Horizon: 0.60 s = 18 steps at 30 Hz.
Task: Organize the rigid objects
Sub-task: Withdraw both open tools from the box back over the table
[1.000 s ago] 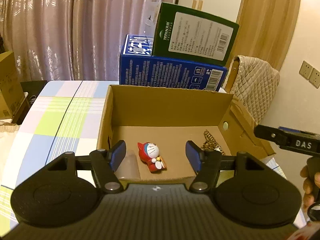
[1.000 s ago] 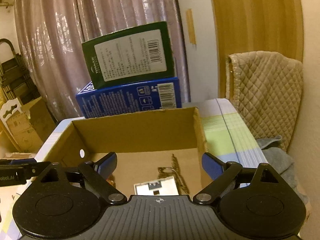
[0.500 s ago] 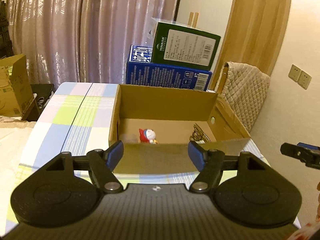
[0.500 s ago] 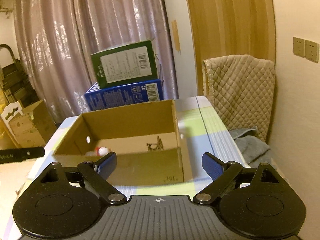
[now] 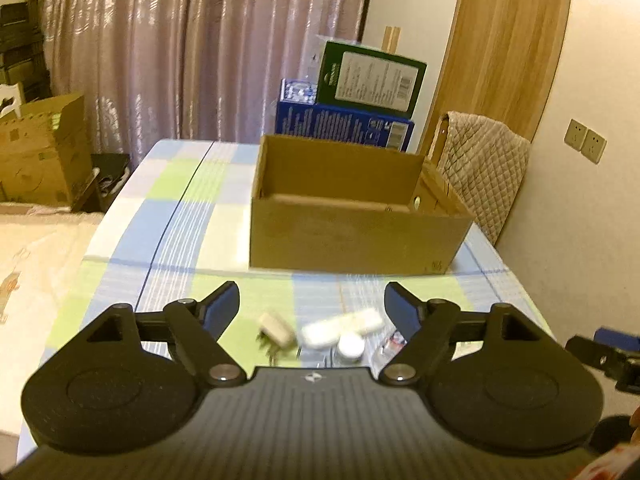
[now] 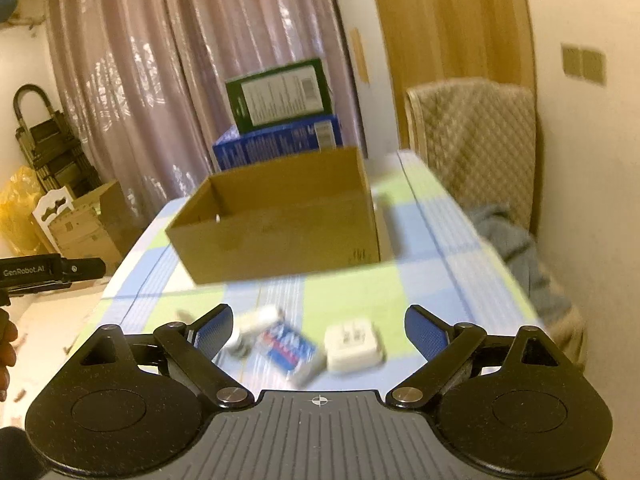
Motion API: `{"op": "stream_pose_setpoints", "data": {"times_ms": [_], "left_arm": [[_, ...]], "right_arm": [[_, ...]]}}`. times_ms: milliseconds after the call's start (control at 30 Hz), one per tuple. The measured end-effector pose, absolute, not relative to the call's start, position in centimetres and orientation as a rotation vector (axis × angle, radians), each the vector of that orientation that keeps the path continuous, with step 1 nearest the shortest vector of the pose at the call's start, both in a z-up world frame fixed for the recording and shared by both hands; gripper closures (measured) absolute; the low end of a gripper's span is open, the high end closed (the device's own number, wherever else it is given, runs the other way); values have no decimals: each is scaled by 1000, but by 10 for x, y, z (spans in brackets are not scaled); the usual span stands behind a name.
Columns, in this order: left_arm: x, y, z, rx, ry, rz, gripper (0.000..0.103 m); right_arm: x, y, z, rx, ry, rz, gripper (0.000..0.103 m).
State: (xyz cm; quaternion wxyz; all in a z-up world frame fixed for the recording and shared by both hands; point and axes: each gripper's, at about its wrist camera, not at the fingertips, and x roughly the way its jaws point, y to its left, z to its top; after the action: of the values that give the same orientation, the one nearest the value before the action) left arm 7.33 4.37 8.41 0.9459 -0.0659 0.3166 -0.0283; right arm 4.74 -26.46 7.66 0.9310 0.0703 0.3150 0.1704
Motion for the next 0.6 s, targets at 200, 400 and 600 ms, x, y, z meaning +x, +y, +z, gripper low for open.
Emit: {"op": "stream_pose_setpoints", "data": {"times_ms": [200,400,600], "left_arm": [[36,50,71,-148,671,-29,24],[23,48,56,-145,704,-17,24],[23,44,47,-131,723,-26,24]], "right_arm": [[27,-265,57,130,701,332,13],[21,-261,52,95,692,332,13],[25,-260,44,80,703,326,13]]}}
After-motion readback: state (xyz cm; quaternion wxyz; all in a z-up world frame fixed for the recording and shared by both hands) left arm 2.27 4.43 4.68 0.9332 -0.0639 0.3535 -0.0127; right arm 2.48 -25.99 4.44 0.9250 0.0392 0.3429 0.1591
